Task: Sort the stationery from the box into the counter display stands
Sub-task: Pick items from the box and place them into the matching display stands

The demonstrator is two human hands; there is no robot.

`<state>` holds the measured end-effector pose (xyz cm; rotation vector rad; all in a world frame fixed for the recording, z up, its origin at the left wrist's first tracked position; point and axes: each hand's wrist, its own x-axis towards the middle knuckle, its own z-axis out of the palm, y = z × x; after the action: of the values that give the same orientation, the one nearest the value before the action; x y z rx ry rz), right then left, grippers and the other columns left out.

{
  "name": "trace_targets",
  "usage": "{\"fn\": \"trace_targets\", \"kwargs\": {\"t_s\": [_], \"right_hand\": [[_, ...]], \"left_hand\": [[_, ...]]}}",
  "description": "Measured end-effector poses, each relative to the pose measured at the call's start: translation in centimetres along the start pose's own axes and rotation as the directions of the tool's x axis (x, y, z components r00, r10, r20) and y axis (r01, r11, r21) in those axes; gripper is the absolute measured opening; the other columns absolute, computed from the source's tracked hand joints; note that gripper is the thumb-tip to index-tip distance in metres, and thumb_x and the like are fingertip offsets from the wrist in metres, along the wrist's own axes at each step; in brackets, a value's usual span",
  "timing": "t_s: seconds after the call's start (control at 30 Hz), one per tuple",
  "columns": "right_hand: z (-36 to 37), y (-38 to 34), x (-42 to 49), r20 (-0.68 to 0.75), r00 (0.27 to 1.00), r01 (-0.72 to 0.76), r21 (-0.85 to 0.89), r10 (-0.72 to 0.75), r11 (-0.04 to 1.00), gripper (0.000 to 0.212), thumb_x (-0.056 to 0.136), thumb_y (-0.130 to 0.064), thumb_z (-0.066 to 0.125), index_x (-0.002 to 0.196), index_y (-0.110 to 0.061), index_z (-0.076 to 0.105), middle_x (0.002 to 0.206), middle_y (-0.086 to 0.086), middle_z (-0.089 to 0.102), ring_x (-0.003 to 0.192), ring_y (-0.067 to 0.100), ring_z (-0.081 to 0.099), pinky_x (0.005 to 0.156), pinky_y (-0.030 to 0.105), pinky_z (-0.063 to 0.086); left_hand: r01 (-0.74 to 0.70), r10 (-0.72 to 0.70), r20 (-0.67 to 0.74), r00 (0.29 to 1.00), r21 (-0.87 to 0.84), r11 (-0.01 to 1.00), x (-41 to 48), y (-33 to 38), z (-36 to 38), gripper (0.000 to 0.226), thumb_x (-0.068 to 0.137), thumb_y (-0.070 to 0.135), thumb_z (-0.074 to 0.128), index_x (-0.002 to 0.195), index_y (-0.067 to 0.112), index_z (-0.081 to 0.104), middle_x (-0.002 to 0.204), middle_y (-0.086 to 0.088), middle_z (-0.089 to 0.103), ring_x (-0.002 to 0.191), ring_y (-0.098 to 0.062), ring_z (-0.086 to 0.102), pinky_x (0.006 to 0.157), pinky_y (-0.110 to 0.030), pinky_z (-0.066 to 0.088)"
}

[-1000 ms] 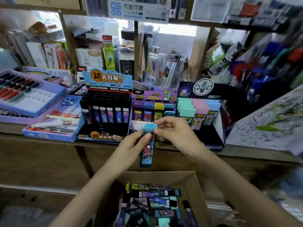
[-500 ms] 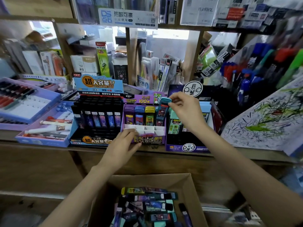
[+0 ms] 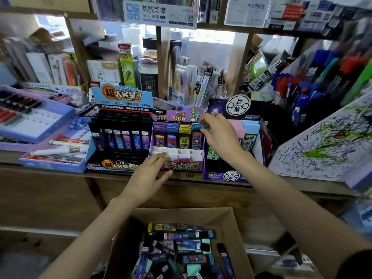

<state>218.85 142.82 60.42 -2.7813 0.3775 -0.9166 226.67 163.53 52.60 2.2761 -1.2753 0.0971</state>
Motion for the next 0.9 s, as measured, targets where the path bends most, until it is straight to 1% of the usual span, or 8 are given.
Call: {"fn": "trace_targets", "kwargs": {"t_s": [0.1,0.2,0.33,0.47,0.57,0.67,0.8,0.9], "right_hand": [[0.2,0.3,-0.3,0.061,0.998,0.037,-0.096,-0.032,0.995,0.017,0.091,-0.020,0.060,0.105,-0.014,0.065,0.106,0.005,0.064,0.105,0.023,0.046,0.086,0.033,0.038],[-0.6,0.2,-0.4,0.073,0.997,0.026,-0.079,-0.020,0.997,0.023,0.091,-0.022,0.060,0.110,-0.013,0.067,0.113,0.004,0.063,0.112,0.023,0.044,0.094,0.034,0.036],[-2.1,-0.8,-2.9,0.089,0.992,0.096,-0.016,-0.094,0.995,0.025,0.090,-0.021,0.060,0.113,-0.011,0.064,0.111,0.005,0.062,0.109,0.024,0.046,0.091,0.032,0.035],[-2.3,-1.8,-8.3,0.328,0.940,0.040,0.167,-0.094,0.985,0.027,0.092,-0.023,0.058,0.117,-0.016,0.061,0.101,-0.002,0.064,0.093,0.014,0.058,0.083,0.035,0.050],[-0.4,-1.6,-12.9,0.608,0.789,-0.002,0.139,-0.084,0.990,0.028,0.092,-0.025,0.058,0.119,-0.019,0.061,0.104,-0.003,0.067,0.090,0.009,0.061,0.082,0.032,0.052],[2.4,-0.9,-18.0,0.797,0.603,-0.106,0.125,-0.036,0.986,0.030,0.092,-0.026,0.058,0.122,-0.018,0.059,0.111,-0.001,0.066,0.092,0.007,0.058,0.081,0.023,0.048],[6.1,0.5,-24.7,0.939,0.343,-0.274,0.116,-0.016,0.955,0.038,0.090,-0.025,0.062,0.125,-0.013,0.056,0.117,0.005,0.062,0.099,0.011,0.057,0.076,0.019,0.046],[8.0,1.3,-29.2,0.984,0.177,-0.332,0.082,-0.024,0.940,0.044,0.087,-0.026,0.066,0.126,-0.011,0.053,0.121,0.009,0.059,0.106,0.020,0.057,0.084,0.029,0.046]], "left_hand": [[0.013,-0.013,0.001,1.000,0.007,1.000,0.1,0.5,-0.4,0.043,0.096,0.033,0.050,0.136,0.018,0.046,0.144,0.000,0.042,0.133,-0.017,0.035,0.108,-0.033,0.031],[-0.016,0.016,-0.081,0.997,0.001,1.000,-0.3,1.1,-1.2,0.036,0.095,0.026,0.053,0.128,0.012,0.053,0.130,-0.004,0.051,0.121,-0.020,0.045,0.100,-0.036,0.039],[-0.018,0.001,-0.109,0.994,-0.154,0.988,-2.7,1.5,-1.7,0.022,0.094,0.021,0.054,0.114,0.013,0.060,0.111,0.002,0.057,0.104,-0.013,0.054,0.088,-0.030,0.045],[0.064,-0.063,0.011,0.998,-0.206,0.977,-6.8,0.7,0.5,0.018,0.093,0.019,0.056,0.109,0.012,0.061,0.105,0.004,0.054,0.104,-0.014,0.054,0.091,-0.035,0.045],[0.164,-0.135,0.146,0.980,-0.214,0.963,-10.3,-0.3,3.5,0.019,0.093,0.020,0.057,0.109,0.012,0.060,0.106,0.002,0.054,0.104,-0.013,0.053,0.091,-0.029,0.043],[0.271,-0.193,0.344,0.919,-0.196,0.943,-13.7,-1.3,7.0,0.023,0.092,0.026,0.059,0.112,0.015,0.060,0.106,0.001,0.055,0.103,-0.014,0.055,0.087,-0.023,0.042],[0.330,-0.187,0.566,0.803,-0.161,0.930,-17.8,-2.9,11.3,0.036,0.087,0.037,0.064,0.118,0.022,0.056,0.118,0.007,0.050,0.113,-0.007,0.048,0.091,-0.016,0.037],[0.381,-0.149,0.686,0.712,-0.199,0.903,-20.1,-3.7,13.4,0.045,0.081,0.040,0.071,0.119,0.026,0.051,0.119,0.008,0.050,0.112,-0.004,0.047,0.085,-0.005,0.036]]}}
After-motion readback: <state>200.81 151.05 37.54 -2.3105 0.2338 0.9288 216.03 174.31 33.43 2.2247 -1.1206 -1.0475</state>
